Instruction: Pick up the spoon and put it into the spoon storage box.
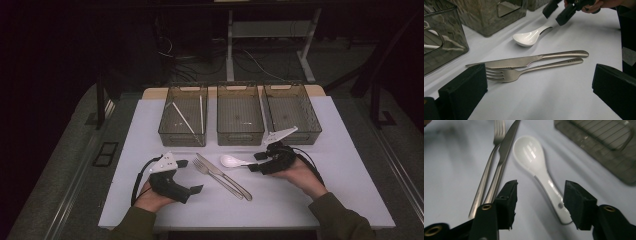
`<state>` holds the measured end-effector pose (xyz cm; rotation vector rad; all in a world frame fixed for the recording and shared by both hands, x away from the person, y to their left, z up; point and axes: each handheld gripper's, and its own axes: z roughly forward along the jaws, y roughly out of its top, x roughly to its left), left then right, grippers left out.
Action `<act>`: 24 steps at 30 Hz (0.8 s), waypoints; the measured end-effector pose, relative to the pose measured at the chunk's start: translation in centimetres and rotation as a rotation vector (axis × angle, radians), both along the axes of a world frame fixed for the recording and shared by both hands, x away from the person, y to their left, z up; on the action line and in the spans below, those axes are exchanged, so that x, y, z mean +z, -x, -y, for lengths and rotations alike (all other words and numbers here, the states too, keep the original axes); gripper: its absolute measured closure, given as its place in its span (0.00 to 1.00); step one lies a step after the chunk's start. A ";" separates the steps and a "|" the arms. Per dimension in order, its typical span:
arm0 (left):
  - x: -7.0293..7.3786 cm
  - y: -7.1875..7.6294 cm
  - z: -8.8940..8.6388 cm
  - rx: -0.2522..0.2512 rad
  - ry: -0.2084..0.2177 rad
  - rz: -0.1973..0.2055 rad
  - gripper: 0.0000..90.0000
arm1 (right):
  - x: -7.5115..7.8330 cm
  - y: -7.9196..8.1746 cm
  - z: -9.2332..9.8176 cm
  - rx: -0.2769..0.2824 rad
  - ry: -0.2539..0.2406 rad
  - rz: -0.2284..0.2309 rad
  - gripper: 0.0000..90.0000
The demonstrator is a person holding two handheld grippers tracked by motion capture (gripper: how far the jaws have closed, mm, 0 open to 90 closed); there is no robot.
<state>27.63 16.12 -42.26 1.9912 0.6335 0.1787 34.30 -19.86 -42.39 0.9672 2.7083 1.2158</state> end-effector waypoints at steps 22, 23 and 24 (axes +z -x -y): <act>0.0 0.0 0.0 -0.003 0.005 -0.006 0.00 | -0.7 -4.0 -4.1 0.012 0.006 -0.027 0.54; 0.0 0.0 0.0 -0.004 0.003 -0.005 0.00 | -0.8 -4.0 -4.1 0.014 0.007 -0.033 0.55; 0.0 0.0 0.0 -0.004 0.004 -0.006 0.00 | -0.9 -4.0 -4.1 0.017 0.006 -0.041 0.56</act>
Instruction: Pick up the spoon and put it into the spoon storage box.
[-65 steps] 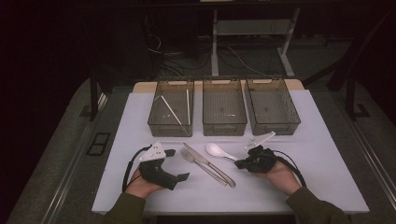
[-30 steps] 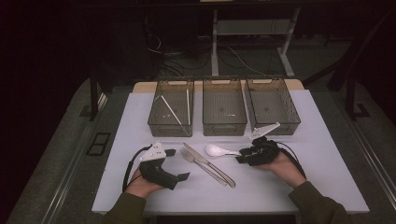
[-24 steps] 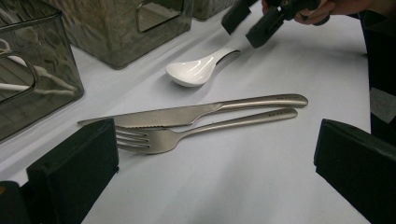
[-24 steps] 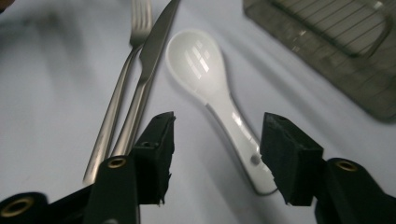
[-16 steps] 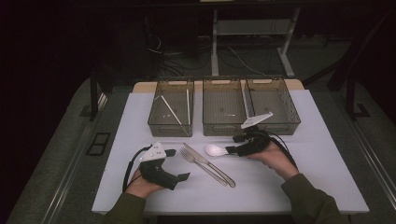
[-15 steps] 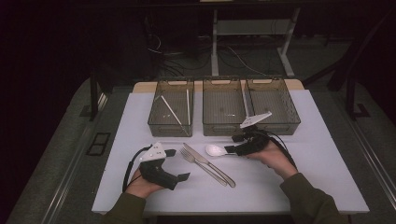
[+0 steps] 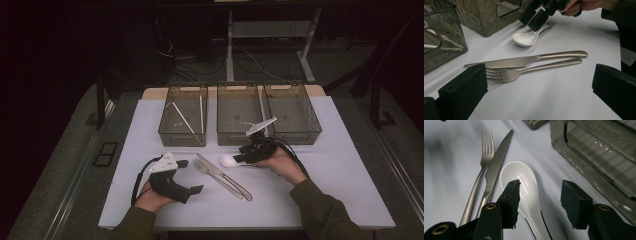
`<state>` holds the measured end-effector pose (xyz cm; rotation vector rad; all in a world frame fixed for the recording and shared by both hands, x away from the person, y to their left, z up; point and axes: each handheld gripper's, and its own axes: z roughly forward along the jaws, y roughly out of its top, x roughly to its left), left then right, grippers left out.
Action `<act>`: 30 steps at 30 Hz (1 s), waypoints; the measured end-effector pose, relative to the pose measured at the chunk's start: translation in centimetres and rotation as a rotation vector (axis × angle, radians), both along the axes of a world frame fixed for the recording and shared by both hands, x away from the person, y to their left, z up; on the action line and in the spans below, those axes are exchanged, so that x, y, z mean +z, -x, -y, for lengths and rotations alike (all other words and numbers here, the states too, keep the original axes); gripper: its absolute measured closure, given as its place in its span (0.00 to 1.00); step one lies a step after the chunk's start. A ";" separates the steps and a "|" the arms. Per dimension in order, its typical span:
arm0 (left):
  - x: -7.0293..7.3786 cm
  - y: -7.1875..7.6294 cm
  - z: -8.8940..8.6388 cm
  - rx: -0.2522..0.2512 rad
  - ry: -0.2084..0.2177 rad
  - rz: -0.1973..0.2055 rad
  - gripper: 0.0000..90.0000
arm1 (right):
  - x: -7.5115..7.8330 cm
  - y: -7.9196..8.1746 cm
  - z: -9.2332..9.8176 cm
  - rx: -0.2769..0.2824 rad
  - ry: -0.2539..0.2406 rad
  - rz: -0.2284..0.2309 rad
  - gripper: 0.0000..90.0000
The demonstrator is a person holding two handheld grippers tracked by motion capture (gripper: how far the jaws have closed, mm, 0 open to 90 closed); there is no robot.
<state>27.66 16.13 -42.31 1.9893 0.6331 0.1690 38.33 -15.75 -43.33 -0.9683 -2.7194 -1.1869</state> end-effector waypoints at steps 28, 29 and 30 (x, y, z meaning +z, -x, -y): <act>0.1 0.1 0.0 0.000 0.000 0.003 0.00 | -0.8 1.4 -1.3 0.096 0.100 0.009 0.75; 0.1 0.1 0.0 0.000 0.000 0.004 0.00 | -0.7 1.5 -1.3 0.096 0.105 0.013 0.76; 0.1 0.1 0.0 0.001 0.000 0.004 0.00 | -0.7 1.6 -1.4 0.104 0.116 0.027 0.77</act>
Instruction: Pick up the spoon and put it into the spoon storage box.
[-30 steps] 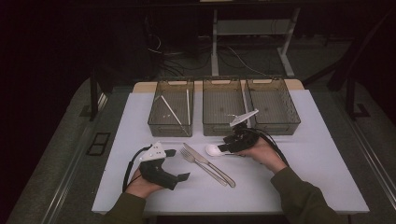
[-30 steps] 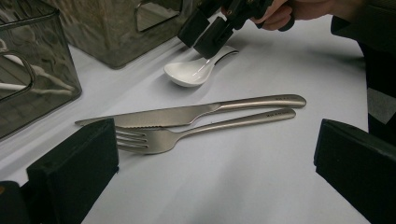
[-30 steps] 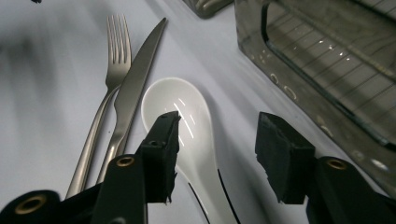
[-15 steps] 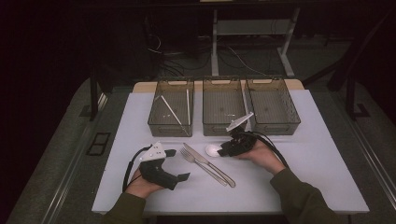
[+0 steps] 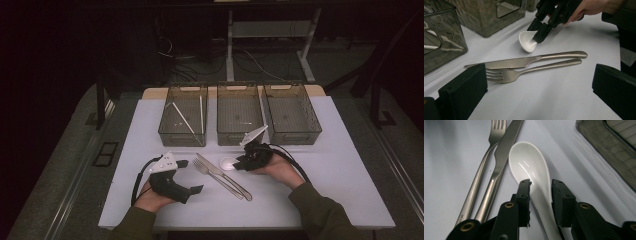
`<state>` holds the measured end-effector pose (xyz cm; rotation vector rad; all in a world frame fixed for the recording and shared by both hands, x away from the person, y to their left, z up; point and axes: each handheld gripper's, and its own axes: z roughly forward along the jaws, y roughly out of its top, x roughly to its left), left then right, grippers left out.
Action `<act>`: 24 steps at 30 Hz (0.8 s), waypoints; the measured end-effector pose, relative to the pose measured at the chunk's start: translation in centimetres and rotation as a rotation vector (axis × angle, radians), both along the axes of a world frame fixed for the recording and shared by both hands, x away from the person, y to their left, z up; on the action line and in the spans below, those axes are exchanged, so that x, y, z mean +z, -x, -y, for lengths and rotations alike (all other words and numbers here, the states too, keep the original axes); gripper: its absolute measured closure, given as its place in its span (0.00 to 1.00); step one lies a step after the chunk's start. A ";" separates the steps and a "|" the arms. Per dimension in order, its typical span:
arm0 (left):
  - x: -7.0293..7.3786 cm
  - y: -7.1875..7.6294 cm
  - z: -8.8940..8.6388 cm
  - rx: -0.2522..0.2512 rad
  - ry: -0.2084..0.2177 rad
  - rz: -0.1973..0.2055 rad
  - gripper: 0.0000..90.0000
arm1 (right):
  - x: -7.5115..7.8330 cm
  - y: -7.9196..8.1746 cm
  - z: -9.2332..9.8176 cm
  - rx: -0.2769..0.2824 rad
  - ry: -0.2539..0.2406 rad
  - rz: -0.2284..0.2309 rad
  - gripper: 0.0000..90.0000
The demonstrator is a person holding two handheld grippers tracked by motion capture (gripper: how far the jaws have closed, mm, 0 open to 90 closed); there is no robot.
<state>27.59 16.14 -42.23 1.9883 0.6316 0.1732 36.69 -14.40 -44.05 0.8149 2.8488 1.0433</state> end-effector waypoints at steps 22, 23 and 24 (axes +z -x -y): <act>0.0 0.0 0.0 -0.002 0.002 0.001 0.00 | 0.2 1.0 -0.3 0.079 0.061 0.064 0.92; 0.0 0.0 0.0 -0.003 0.002 0.001 0.00 | 0.2 1.0 -0.3 0.076 0.059 0.059 0.92; 0.0 0.0 0.0 -0.003 0.002 0.002 0.00 | 0.2 1.0 -0.2 0.074 0.056 0.057 0.92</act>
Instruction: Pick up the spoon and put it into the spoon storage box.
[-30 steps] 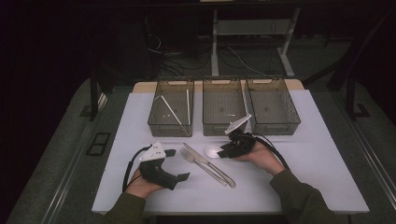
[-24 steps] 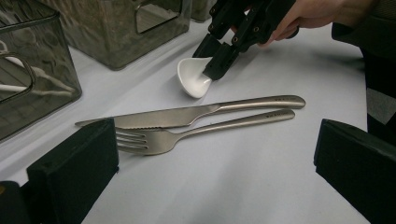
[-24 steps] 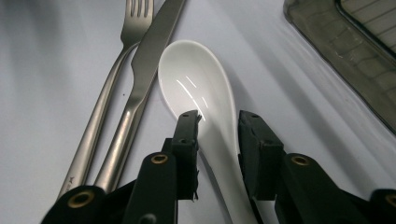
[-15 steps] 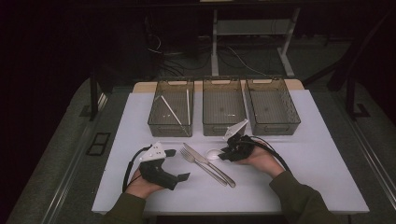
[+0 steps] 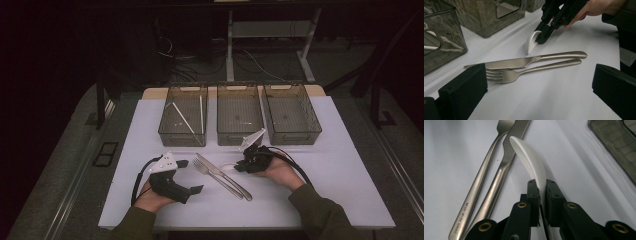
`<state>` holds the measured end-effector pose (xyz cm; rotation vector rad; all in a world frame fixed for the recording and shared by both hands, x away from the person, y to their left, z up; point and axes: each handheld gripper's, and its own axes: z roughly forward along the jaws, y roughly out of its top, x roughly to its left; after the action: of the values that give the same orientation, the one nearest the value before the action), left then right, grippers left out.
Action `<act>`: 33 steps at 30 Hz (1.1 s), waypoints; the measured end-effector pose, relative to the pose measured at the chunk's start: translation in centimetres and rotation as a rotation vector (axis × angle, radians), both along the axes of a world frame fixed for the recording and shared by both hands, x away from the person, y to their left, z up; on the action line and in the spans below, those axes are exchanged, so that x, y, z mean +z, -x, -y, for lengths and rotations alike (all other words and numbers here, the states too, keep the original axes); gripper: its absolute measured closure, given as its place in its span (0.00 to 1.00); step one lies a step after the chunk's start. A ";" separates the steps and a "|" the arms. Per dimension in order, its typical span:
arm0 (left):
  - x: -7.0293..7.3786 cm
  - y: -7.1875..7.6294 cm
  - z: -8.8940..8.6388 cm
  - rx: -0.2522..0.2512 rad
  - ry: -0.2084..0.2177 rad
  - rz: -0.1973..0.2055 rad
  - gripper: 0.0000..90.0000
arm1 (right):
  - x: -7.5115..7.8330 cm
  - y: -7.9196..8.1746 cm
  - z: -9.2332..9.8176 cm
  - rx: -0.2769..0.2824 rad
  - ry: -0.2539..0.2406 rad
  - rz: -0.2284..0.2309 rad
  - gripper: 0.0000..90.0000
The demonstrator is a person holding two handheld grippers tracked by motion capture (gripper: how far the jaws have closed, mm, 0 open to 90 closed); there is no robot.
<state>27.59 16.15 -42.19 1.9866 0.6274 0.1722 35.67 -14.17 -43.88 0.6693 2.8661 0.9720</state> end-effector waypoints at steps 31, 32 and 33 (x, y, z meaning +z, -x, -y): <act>-0.2 -0.1 0.2 -0.028 -0.002 0.009 0.00 | 3.4 0.1 2.2 -0.089 -0.116 -0.015 0.92; -0.2 -0.1 0.2 -0.028 -0.002 0.009 0.00 | 3.6 0.1 2.3 -0.094 -0.121 -0.014 0.92; -0.2 -0.1 0.2 -0.029 -0.004 0.009 0.00 | 3.8 0.1 2.5 -0.094 -0.131 -0.010 0.92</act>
<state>27.67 15.97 -42.41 1.9964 0.5929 0.1647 35.58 -16.70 -40.06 0.8127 2.7688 1.1533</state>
